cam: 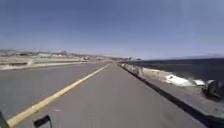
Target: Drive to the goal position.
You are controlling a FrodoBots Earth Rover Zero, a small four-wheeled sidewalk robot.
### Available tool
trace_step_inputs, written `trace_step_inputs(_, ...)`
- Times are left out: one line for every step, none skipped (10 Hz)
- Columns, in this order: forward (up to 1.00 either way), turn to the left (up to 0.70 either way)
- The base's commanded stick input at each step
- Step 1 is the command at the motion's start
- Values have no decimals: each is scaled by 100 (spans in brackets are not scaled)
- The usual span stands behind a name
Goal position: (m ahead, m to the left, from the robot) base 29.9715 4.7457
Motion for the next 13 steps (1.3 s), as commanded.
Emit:
trace_step_inputs(85,0)
trace_step_inputs(85,0)
trace_step_inputs(85,0)
trace_step_inputs(85,0)
trace_step_inputs(85,0)
trace_step_inputs(85,0)
trace_step_inputs(85,0)
trace_step_inputs(85,0)
trace_step_inputs(85,0)
trace_step_inputs(85,0)
trace_step_inputs(85,0)
trace_step_inputs(85,0)
trace_step_inputs(85,0)
